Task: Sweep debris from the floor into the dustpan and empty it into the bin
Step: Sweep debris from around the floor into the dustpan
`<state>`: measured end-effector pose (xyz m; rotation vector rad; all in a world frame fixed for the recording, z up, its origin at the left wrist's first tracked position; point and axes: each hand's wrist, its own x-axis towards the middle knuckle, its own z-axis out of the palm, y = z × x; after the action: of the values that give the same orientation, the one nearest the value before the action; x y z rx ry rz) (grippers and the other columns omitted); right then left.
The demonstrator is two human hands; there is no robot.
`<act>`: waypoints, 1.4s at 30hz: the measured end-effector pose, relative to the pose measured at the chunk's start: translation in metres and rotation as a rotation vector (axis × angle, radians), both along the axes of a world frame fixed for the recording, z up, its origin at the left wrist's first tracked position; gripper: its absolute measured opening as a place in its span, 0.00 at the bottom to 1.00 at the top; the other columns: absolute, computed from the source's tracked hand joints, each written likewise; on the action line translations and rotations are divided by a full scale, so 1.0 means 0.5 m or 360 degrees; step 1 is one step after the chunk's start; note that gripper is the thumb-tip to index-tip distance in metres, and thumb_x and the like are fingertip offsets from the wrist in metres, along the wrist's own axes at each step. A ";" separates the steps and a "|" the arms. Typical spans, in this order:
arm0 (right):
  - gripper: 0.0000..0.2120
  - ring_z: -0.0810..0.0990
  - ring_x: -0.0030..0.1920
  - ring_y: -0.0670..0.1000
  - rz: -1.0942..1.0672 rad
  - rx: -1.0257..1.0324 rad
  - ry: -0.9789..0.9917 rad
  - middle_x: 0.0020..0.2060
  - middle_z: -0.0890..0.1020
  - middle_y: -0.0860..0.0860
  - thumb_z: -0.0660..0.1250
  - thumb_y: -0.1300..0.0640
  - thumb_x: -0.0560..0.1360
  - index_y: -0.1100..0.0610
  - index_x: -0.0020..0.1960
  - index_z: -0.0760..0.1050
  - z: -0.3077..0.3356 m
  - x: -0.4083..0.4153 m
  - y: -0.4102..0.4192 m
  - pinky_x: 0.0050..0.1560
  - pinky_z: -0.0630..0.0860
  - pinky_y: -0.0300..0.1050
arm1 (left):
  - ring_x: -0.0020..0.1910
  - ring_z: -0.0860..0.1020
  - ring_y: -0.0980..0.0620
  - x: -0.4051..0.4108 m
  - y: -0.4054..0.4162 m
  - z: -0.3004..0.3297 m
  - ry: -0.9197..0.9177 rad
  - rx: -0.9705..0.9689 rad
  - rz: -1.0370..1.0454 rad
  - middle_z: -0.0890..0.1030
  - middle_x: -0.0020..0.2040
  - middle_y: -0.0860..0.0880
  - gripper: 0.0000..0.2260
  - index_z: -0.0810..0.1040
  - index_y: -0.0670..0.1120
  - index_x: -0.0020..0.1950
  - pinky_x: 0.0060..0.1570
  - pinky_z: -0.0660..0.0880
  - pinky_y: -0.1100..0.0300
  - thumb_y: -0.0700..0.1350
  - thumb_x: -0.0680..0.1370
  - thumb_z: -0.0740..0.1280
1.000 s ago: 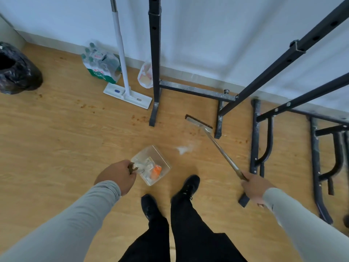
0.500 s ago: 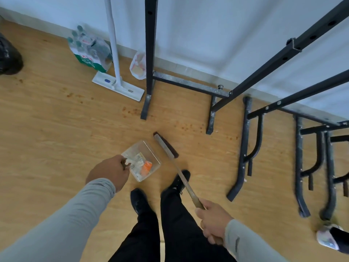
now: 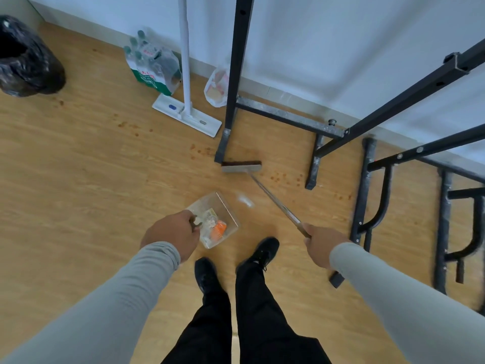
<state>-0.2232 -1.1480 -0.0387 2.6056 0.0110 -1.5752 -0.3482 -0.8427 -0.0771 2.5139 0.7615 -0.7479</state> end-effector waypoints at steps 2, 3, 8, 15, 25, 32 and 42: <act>0.36 0.76 0.36 0.49 0.0251 -0.0149 0.0058 0.42 0.76 0.47 0.56 0.62 0.81 0.41 0.81 0.45 0.008 -0.013 -0.009 0.33 0.74 0.44 | 0.41 0.78 0.49 0.000 0.006 -0.002 0.0003 0.0000 -0.0006 0.78 0.41 0.55 0.13 0.76 0.55 0.62 0.40 0.75 0.57 0.55 0.78 0.63; 0.40 0.76 0.34 0.49 0.0357 -0.0221 0.0069 0.42 0.77 0.47 0.56 0.66 0.78 0.41 0.81 0.42 0.015 -0.019 -0.025 0.30 0.73 0.44 | 0.40 0.78 0.49 0.000 0.009 -0.002 0.0004 0.0000 -0.0005 0.77 0.41 0.55 0.13 0.76 0.55 0.62 0.39 0.75 0.57 0.55 0.78 0.63; 0.42 0.78 0.33 0.46 0.0431 -0.0402 -0.0057 0.42 0.75 0.43 0.54 0.66 0.77 0.33 0.79 0.42 0.071 -0.021 -0.141 0.28 0.72 0.42 | 0.36 0.77 0.53 0.006 0.008 -0.002 0.0009 0.0000 -0.0023 0.78 0.38 0.56 0.09 0.76 0.55 0.55 0.36 0.75 0.58 0.55 0.78 0.62; 0.23 0.82 0.34 0.42 -0.0057 -0.0120 -0.0100 0.43 0.82 0.40 0.54 0.47 0.83 0.31 0.76 0.59 0.153 -0.037 -0.253 0.34 0.77 0.36 | 0.35 0.76 0.53 0.011 0.008 -0.004 0.0002 -0.0002 -0.0019 0.77 0.37 0.56 0.07 0.75 0.56 0.53 0.35 0.72 0.58 0.55 0.78 0.62; 0.21 0.74 0.25 0.50 -0.0821 0.0120 0.0064 0.34 0.77 0.54 0.61 0.57 0.81 0.44 0.72 0.66 0.052 -0.131 -0.087 0.26 0.73 0.39 | 0.37 0.77 0.51 0.015 -0.003 -0.001 -0.0007 0.0009 -0.0045 0.77 0.38 0.55 0.07 0.76 0.53 0.53 0.36 0.72 0.58 0.54 0.79 0.62; 0.03 0.65 0.26 0.47 -0.1289 0.0322 0.0897 0.27 0.66 0.50 0.53 0.54 0.82 0.50 0.50 0.60 0.045 -0.233 0.017 0.27 0.63 0.40 | 0.40 0.78 0.49 0.013 -0.001 -0.001 -0.0016 -0.0006 -0.0044 0.79 0.40 0.54 0.08 0.76 0.53 0.54 0.39 0.75 0.56 0.54 0.79 0.62; 0.17 0.63 0.24 0.50 -0.1313 0.0453 0.0239 0.30 0.69 0.54 0.63 0.59 0.82 0.37 0.61 0.72 0.196 -0.135 -0.126 0.22 0.63 0.39 | 0.37 0.76 0.50 0.006 -0.002 0.002 -0.0038 0.0014 -0.0037 0.75 0.36 0.56 0.06 0.76 0.53 0.52 0.36 0.71 0.58 0.54 0.79 0.63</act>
<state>-0.2905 -1.2108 0.0595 2.8717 -1.0172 -2.1172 -0.3454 -0.8439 -0.0760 2.5389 0.7301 -0.7229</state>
